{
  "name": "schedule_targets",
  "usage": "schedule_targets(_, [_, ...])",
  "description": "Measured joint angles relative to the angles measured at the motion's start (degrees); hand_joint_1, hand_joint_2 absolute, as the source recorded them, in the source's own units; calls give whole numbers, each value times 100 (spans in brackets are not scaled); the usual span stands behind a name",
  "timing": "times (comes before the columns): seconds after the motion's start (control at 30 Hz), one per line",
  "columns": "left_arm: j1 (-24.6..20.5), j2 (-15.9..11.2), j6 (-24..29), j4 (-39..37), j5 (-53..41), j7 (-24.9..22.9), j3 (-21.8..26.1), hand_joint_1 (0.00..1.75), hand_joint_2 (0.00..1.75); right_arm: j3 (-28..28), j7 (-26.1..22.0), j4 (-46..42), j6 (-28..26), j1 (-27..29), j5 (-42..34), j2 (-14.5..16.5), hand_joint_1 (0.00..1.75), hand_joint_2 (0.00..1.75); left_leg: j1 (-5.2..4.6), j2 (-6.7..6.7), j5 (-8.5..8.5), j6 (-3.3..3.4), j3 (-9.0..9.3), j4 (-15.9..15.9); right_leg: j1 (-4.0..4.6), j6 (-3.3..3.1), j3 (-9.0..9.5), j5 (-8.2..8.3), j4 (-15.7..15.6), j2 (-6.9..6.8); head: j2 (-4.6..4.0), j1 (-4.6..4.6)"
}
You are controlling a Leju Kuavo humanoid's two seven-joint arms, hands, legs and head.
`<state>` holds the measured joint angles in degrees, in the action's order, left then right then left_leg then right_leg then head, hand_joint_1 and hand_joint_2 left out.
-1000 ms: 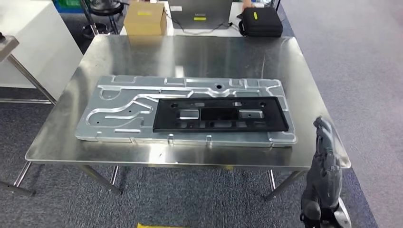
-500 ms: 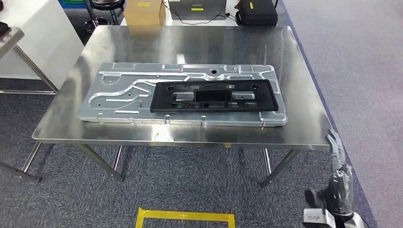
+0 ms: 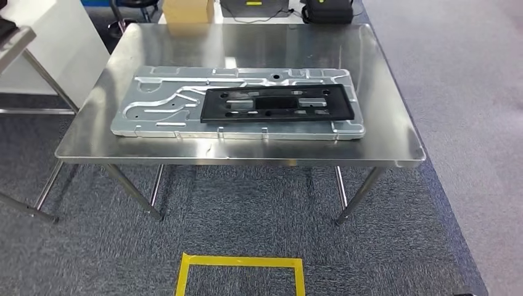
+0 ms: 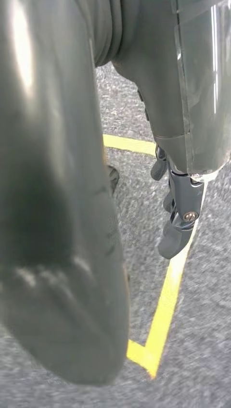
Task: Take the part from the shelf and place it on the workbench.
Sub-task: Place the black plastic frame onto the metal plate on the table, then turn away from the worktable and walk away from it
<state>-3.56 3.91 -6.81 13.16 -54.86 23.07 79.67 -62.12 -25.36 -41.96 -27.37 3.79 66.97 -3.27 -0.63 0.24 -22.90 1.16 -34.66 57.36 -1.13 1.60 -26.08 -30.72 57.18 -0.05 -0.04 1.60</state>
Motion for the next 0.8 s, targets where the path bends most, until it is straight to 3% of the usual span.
schedule_targets(0.07, [0, -5, -8, 0, -18, 9, 0, 0, 0, -270, 511, 505, 248, -77, 249, 18, 0, 0, 18, 9, 68, -79, -46, 18, 33, -108, -9, 12, -116, -9, 0, -1])
schedule_targets(0.1, [10, -9, -11, 0, -28, 10, 0, 0, 0, -383, 750, 746, 409, -104, 360, 23, 0, 0, 35, 7, 13, -116, -83, 61, 37, -163, -57, 67, -119, -20, 0, -4])
schedule_targets(0.13, [25, -13, -20, 0, -40, 9, 0, 0, 0, -471, 983, 965, 580, -135, 468, 28, 0, 0, 47, 3, -153, -148, -142, 188, 33, -219, -119, 130, -124, -32, 0, -3])
schedule_targets(0.23, [36, -14, -57, -1, -59, 6, 0, 0, 0, -636, 1701, 1540, 1206, -221, 741, 48, 0, 0, 71, 0, -1017, -204, -396, 1108, 51, -310, -363, 328, -123, -46, -1, 6])
schedule_targets(0.27, [31, -15, -64, -1, -69, 3, 0, 0, 0, -681, 1964, 1715, 1460, -250, 800, 58, 0, 0, 72, 0, -1170, -208, -429, 1427, 63, -314, -456, 396, -115, -48, -1, 7])
schedule_targets(0.3, [27, -17, -67, -1, -79, -2, 0, 0, 0, -726, 2237, 1883, 1729, -283, 855, 75, 0, 0, 70, -1, -1171, -203, -387, 1618, 73, -314, -556, 466, -101, -49, 0, 7])
schedule_targets(0.33, [27, -21, -69, -1, -90, -5, 0, 0, 0, -762, 2465, 2030, 1961, -312, 916, 99, 0, 0, 67, -1, -1045, -189, -260, 1634, 82, -313, -657, 530, -80, -50, 0, 7])
schedule_targets(0.4, [23, -31, -69, 0, -106, -10, 0, 0, 0, -794, 2773, 2272, 2304, -360, 1074, 171, 0, 0, 42, 0, -726, -126, 287, 1108, 90, -301, -838, 644, -27, -53, 0, 8])
schedule_targets(0.47, [-5, -45, -66, 0, -122, -10, 0, 0, 0, -788, 2864, 2444, 2476, -402, 1245, 265, 0, 0, -4, 6, -749, -42, 972, 193, 101, -269, -931, 737, 18, -61, 0, 8])
schedule_targets(0.5, [-27, -52, -67, 0, -132, -10, -1, 0, 0, -777, 2881, 2518, 2557, -425, 1328, 313, 0, 0, -25, 8, -837, -8, 1187, -142, 100, -245, -956, 789, 28, -71, 0, 5])
schedule_targets(0.53, [-44, -55, -69, 0, -143, -10, -2, 0, 0, -758, 2888, 2584, 2638, -446, 1400, 362, 0, 0, -41, 9, -891, 21, 1277, -328, 97, -213, -977, 847, 28, -82, 0, 3])
schedule_targets(0.6, [-50, -51, -82, -1, -156, -11, -4, 0, 0, -709, 2869, 2693, 2800, -477, 1509, 438, 0, 87, -33, 21, -817, 80, 1221, -404, 86, -146, -1025, 898, 35, -84, 0, 3])
schedule_targets(0.63, [-44, -48, -87, -2, -158, -13, -4, 0, 0, -685, 2842, 2734, 2866, -484, 1543, 468, 0, 131, -22, 31, -741, 120, 1165, -416, 80, -119, -1062, 777, 113, -71, 0, 4])
schedule_targets(0.67, [-39, -45, -93, -2, -160, -14, -3, 0, 0, -667, 2811, 2771, 2924, -485, 1565, 492, 0, 131, -8, 41, -657, 150, 1094, -429, 74, -94, -1121, 529, 301, -54, 0, 2])
schedule_targets(0.73, [-39, -44, -101, -2, -163, -15, -2, 0, 0, -638, 2715, 2823, 3032, -491, 1566, 526, 0, 44, -2, 58, -520, 187, 907, -403, 45, -51, -1277, -105, 963, -32, -1, -2])
schedule_targets(0.77, [-41, -45, -106, -2, -168, -14, -2, 0, 0, -630, 2647, 2843, 3085, -498, 1533, 540, 0, 0, -2, 75, -456, 187, 799, -377, 30, -24, -1335, -287, 1327, -29, -1, -4])
schedule_targets(0.8, [-43, -45, -109, -2, -172, -12, -2, 0, 0, -626, 2567, 2858, 3130, -509, 1484, 550, 0, 0, -1, 102, -399, 180, 688, -342, 11, 4, -1342, -300, 1589, -28, -1, -4])
